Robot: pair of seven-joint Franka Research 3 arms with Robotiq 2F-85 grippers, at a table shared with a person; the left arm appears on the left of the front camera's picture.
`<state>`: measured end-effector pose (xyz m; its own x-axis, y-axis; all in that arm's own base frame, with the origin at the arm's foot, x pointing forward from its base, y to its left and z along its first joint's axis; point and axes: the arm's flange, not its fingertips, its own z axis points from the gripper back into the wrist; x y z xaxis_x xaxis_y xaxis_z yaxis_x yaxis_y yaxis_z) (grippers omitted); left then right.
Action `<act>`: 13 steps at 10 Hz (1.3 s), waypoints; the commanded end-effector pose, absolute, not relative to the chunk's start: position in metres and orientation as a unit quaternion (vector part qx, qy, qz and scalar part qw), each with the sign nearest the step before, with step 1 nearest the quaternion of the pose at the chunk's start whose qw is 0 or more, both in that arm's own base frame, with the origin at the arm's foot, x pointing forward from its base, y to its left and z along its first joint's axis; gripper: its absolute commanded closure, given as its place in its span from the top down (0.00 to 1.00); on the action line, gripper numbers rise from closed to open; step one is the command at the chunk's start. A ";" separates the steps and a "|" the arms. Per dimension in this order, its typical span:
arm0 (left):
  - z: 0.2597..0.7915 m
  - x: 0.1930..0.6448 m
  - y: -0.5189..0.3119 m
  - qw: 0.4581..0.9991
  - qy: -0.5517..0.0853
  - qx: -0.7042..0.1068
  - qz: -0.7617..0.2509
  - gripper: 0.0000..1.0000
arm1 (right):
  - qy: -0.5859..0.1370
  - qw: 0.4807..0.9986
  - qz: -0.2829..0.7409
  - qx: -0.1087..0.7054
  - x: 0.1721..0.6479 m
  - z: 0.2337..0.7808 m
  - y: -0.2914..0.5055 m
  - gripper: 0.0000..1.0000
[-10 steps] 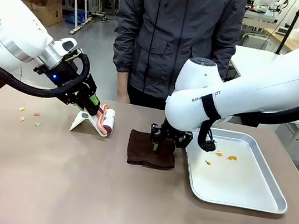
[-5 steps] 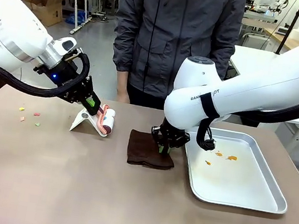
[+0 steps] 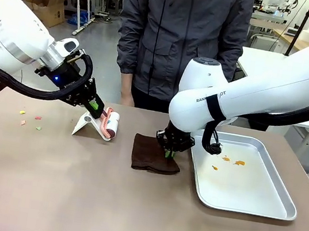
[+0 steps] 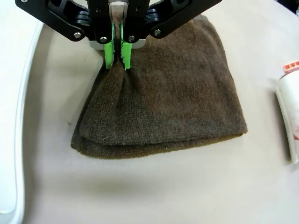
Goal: Clean the surface of the table.
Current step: Hold the Lint Roller with your left hand and the towel with your right hand.
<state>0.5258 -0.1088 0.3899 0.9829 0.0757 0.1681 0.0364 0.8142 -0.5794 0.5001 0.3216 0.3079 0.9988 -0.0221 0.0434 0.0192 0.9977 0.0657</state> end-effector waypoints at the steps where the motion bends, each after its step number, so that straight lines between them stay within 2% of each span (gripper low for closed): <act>1: 0.398 0.524 -0.107 0.935 -0.105 -0.338 -0.001 0.00 | -0.003 0.995 -0.029 0.099 0.501 0.307 0.318 0.00; 3: 0.408 0.516 -0.103 0.922 -0.119 -0.369 -0.005 0.00 | 0.033 0.966 -0.026 0.254 0.501 0.324 0.287 0.00; 4: 0.412 0.512 -0.098 0.915 -0.125 -0.384 -0.002 0.00 | 0.078 0.931 -0.008 0.357 0.501 0.332 0.269 0.00; 8: 0.435 0.475 -0.067 0.853 -0.109 -0.510 -0.016 0.00 | 0.150 0.802 0.072 0.574 0.487 0.347 0.213 0.00; 9: 0.439 0.462 -0.052 0.849 -0.093 -0.518 -0.044 0.00 | 0.157 0.772 0.089 0.609 0.476 0.352 0.198 0.00; 10: 0.441 0.449 -0.034 0.843 -0.089 -0.526 -0.073 0.00 | 0.159 0.778 0.092 0.601 0.459 0.358 0.189 0.00; 11: 0.441 0.440 -0.013 0.841 -0.107 -0.527 -0.058 0.00 | 0.142 0.788 0.079 0.594 0.438 0.364 0.179 0.00; 13: 0.435 0.419 0.046 0.825 -0.076 -0.553 -0.091 0.00 | 0.081 0.807 0.030 0.584 0.384 0.383 0.145 0.00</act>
<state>0.4250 0.0200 0.4379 0.9771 -0.0131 0.2122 0.1988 0.4106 -0.8899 0.4176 0.1521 0.3637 0.9579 0.2549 -0.1321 0.0612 0.2682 0.9614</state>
